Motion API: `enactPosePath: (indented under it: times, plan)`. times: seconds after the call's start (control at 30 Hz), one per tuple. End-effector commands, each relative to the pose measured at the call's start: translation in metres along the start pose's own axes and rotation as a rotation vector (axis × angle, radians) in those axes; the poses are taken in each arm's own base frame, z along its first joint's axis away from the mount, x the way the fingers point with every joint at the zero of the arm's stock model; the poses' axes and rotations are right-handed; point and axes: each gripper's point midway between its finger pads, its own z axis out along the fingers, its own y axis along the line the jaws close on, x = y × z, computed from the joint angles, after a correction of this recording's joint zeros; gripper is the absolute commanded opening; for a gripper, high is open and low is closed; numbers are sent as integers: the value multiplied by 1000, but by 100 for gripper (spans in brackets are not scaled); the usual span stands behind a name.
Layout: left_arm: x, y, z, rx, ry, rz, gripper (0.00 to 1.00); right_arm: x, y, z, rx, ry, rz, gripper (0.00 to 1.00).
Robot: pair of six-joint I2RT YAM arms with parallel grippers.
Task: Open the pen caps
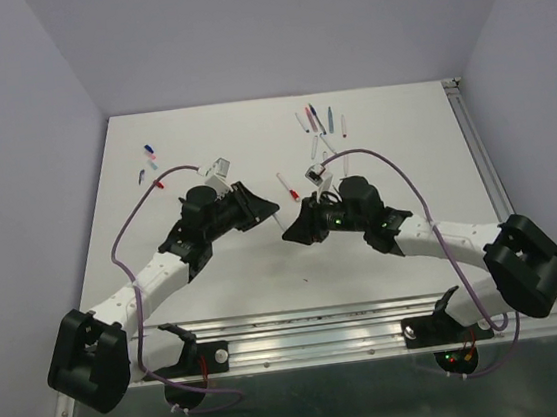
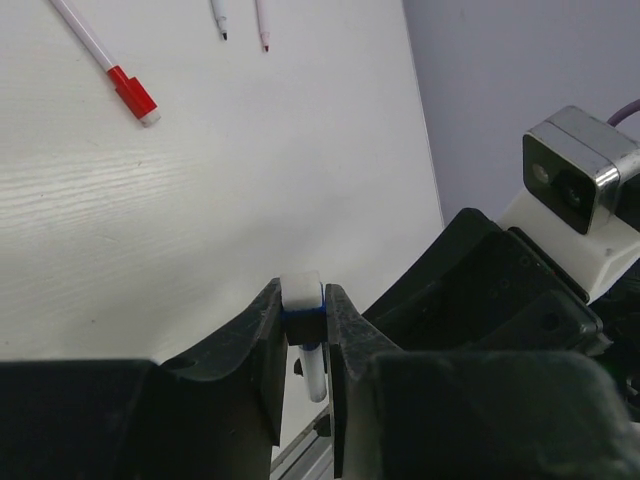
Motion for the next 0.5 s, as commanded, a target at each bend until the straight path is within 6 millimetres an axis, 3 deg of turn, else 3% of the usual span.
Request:
enactPosePath:
  times: [0.0,0.23,0.37,0.4,0.43,0.47]
  plan:
    - [-6,-5,1,10,-34,20,0,-30,23,8,-76,-62,-76,41]
    - [-6,-6,0,12,-37,26,0,-39,15,25,-61,-66,-71,38]
    - [-7,-1,1,-9,-46,33,0,-32,15,30,-82,-42,-53,20]
    - [-8,1,2,-22,-52,37,0,-29,15,29,-83,-37,-41,7]
    - [-10,5,4,-42,-56,47,0,-26,18,28,-97,-33,-35,2]
    - [-13,7,5,-58,-67,57,0,-16,15,26,-93,-16,-22,1]
